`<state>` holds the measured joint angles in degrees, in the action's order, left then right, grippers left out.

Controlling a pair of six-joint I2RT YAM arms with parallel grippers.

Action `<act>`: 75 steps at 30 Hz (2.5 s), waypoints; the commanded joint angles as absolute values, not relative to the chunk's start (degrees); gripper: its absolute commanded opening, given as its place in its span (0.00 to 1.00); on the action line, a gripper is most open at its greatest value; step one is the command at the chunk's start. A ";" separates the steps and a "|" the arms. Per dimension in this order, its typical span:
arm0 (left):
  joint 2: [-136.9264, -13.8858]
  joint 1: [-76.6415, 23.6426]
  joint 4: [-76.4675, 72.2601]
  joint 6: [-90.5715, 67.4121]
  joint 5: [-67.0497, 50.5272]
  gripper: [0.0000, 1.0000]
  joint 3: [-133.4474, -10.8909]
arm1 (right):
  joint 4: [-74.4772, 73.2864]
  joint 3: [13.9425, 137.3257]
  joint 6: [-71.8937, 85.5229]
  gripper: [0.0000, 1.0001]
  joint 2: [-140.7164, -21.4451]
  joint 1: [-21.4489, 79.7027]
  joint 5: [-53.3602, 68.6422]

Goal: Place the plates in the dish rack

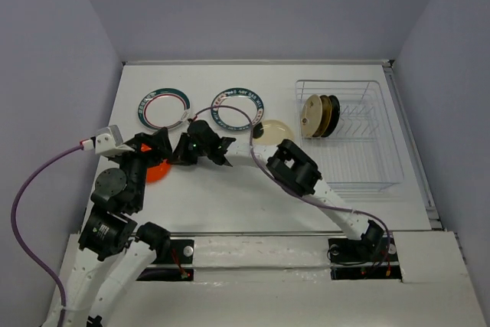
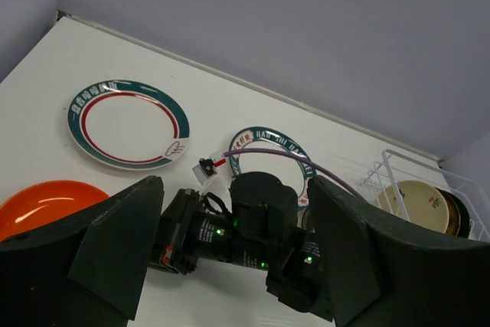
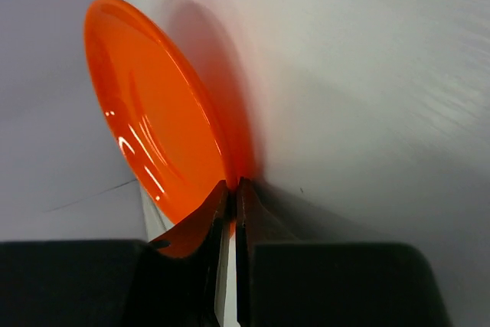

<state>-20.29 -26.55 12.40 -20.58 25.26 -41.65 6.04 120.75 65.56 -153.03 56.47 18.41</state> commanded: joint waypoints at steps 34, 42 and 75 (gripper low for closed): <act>-24.70 -19.60 6.24 -19.34 6.59 0.87 -40.61 | -34.10 70.75 17.93 0.07 -71.54 4.75 -32.10; -25.84 -19.60 6.07 -19.69 5.63 0.87 -40.61 | -32.52 69.61 20.04 0.07 -77.08 7.47 -31.64; -64.49 -38.14 -14.93 -40.07 10.98 0.73 -36.29 | -31.56 72.34 16.70 0.58 -78.94 16.52 -40.79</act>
